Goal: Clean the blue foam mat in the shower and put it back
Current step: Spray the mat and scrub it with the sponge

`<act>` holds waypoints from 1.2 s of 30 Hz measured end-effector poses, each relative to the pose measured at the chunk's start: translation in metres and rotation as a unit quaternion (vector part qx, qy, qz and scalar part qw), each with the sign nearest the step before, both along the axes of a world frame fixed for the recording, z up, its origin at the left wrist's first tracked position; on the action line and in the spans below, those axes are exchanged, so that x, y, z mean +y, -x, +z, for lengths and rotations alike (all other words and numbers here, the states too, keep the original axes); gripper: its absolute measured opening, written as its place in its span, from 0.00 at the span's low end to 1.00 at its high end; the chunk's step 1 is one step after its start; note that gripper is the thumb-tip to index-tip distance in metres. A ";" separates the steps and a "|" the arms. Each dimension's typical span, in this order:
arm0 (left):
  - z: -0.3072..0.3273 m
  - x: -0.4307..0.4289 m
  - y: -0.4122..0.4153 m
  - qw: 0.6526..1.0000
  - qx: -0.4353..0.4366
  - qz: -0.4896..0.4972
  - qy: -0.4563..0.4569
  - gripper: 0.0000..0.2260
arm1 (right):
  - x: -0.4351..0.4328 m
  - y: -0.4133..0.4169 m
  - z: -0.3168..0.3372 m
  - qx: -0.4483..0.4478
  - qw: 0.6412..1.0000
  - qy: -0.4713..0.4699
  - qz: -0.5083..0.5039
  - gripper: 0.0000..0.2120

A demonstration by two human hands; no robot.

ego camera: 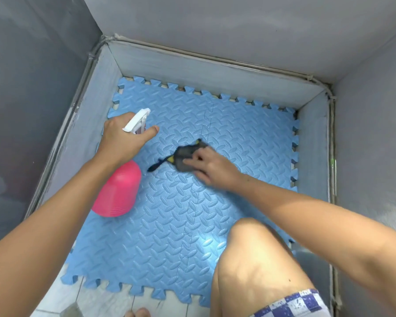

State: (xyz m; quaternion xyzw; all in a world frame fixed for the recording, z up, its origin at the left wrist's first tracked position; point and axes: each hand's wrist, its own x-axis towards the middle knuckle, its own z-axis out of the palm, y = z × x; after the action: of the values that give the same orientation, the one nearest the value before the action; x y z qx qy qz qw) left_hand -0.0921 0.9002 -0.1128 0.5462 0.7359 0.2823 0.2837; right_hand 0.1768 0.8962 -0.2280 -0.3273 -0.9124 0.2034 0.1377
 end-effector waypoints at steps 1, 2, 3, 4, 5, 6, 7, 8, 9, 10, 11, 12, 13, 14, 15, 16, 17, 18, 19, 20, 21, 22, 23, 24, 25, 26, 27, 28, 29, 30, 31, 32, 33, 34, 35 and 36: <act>-0.001 0.001 -0.002 1.000 -0.003 -0.004 0.006 0.20 | 0.015 -0.021 0.000 -0.006 0.997 0.004 -0.081 0.17; -0.002 0.002 -0.004 1.000 -0.005 -0.011 0.010 0.20 | 0.031 -0.047 0.001 -0.023 0.985 0.004 -0.171 0.18; -0.002 0.004 -0.005 1.000 -0.006 -0.014 0.014 0.21 | 0.047 -0.073 0.001 -0.042 0.963 0.004 -0.265 0.19; -0.003 0.005 -0.006 1.000 -0.002 -0.015 0.015 0.21 | 0.063 -0.098 0.002 -0.056 0.933 0.011 -0.354 0.20; -0.003 0.006 -0.007 1.000 0.014 -0.008 0.014 0.21 | 0.077 -0.118 0.003 -0.064 0.899 0.021 -0.433 0.21; -0.004 0.007 -0.006 0.999 0.037 0.007 0.014 0.22 | 0.088 -0.132 0.003 -0.077 0.866 0.034 -0.493 0.22; -0.004 0.006 -0.006 0.998 0.058 0.030 0.016 0.23 | 0.095 -0.139 0.004 -0.093 0.841 0.044 -0.532 0.22; -0.004 0.006 -0.004 0.996 0.070 0.056 0.017 0.23 | 0.100 -0.140 0.004 -0.108 0.827 0.049 -0.550 0.22; -0.004 0.005 -0.001 0.994 0.074 0.078 0.022 0.24 | 0.102 -0.135 0.004 -0.116 0.822 0.051 -0.555 0.22; -0.004 0.004 0.002 0.993 0.073 0.092 0.032 0.25 | 0.104 -0.127 0.004 -0.115 0.821 0.052 -0.556 0.22; -0.005 0.002 0.006 0.992 0.071 0.094 0.045 0.25 | 0.105 -0.117 0.005 -0.111 0.821 0.053 -0.557 0.21; -0.006 0.000 0.009 0.992 0.069 0.086 0.058 0.26 | 0.107 -0.106 0.005 -0.105 0.823 0.053 -0.555 0.21; -0.007 -0.002 0.013 0.992 0.065 0.074 0.073 0.25 | 0.109 -0.094 0.005 -0.101 0.828 0.050 -0.549 0.20; -0.008 -0.005 0.015 0.992 0.060 0.063 0.088 0.25 | 0.112 -0.082 0.005 -0.098 0.834 0.046 -0.541 0.20; -0.011 -0.009 0.017 0.992 0.054 0.060 0.098 0.26 | 0.114 -0.068 0.006 -0.095 0.840 0.044 -0.533 0.19; -0.013 -0.013 0.019 0.991 0.048 0.067 0.104 0.26 | 0.117 -0.052 0.008 -0.088 0.846 0.045 -0.524 0.17; -0.014 -0.017 0.022 0.990 0.044 0.080 0.107 0.25 | 0.119 -0.035 0.010 -0.080 0.854 0.045 -0.512 0.16; -0.014 -0.021 0.024 0.989 0.043 0.092 0.108 0.26 | 0.121 -0.016 0.012 -0.070 0.864 0.043 -0.496 0.16; -0.013 -0.025 0.027 0.988 0.043 0.102 0.106 0.26 | 0.123 0.004 0.013 -0.061 0.877 0.041 -0.475 0.16; -0.013 -0.028 0.031 0.988 0.042 0.108 0.103 0.27 | 0.122 0.026 0.012 -0.052 0.892 0.039 -0.448 0.16; -0.011 -0.030 0.035 0.989 0.035 0.108 0.097 0.27 | 0.119 0.048 0.011 -0.047 0.908 0.037 -0.415 0.17; -0.009 -0.034 0.039 0.990 0.023 0.108 0.090 0.26 | 0.112 0.071 0.010 -0.045 0.926 0.031 -0.374 0.18; -0.008 -0.037 0.043 0.990 0.009 0.111 0.082 0.23 | 0.102 0.093 0.009 -0.044 0.944 0.020 -0.325 0.19; -0.006 -0.040 0.047 0.990 -0.003 0.119 0.075 0.21 | 0.089 0.113 0.008 -0.039 0.961 0.010 -0.272 0.19; -0.004 -0.043 0.049 0.989 -0.012 0.127 0.071 0.20 | 0.071 0.130 0.008 -0.030 0.976 0.005 -0.215 0.18; -0.003 -0.045 0.052 0.988 -0.018 0.134 0.070 0.20 | 0.052 0.142 0.009 -0.018 0.989 0.005 -0.149 0.17; -0.003 -0.047 0.053 0.988 -0.022 0.140 0.069 0.19 | 0.030 0.149 0.009 -0.015 0.997 0.006 -0.079 0.16; -0.002 -0.048 0.054 0.987 -0.024 0.144 0.068 0.19 | 0.011 0.150 0.009 -0.019 1.000 0.008 -0.004 0.16; -0.002 -0.048 0.054 0.986 -0.025 0.147 0.068 0.19 | -0.005 0.144 0.008 -0.025 0.997 0.010 0.066 0.16; -0.001 -0.047 0.053 0.986 -0.026 0.147 0.072 0.19 | -0.016 0.132 0.006 -0.029 0.992 0.009 0.120 0.16; 0.000 -0.047 0.050 0.986 -0.031 0.143 0.074 0.19 | -0.021 0.114 0.004 -0.031 0.989 0.010 0.146 0.16; 0.000 -0.046 0.047 0.987 -0.037 0.137 0.076 0.19 | -0.018 0.091 0.001 -0.026 0.989 0.009 0.142 0.17; -0.001 -0.046 0.044 0.988 -0.042 0.129 0.077 0.19 | -0.009 0.065 -0.002 -0.022 0.994 0.007 0.108 0.17; 0.000 -0.046 0.041 0.989 -0.044 0.120 0.079 0.19 | 0.003 0.037 -0.001 -0.023 0.998 0.003 0.054 0.18; 0.000 -0.048 0.039 0.990 -0.040 0.109 0.077 0.19 | 0.019 0.007 -0.001 -0.033 0.999 0.001 -0.019 0.18; 0.000 -0.049 0.037 0.992 -0.032 0.097 0.075 0.19 | 0.036 -0.024 0.000 -0.046 0.993 0.003 -0.107 0.18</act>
State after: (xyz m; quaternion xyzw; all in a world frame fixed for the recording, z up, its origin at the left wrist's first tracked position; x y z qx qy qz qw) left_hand -0.1293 0.8509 -0.1127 0.4399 0.7952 0.2698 0.3184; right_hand 0.2010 0.9321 -0.2275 -0.4324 -0.8769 0.1748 0.1161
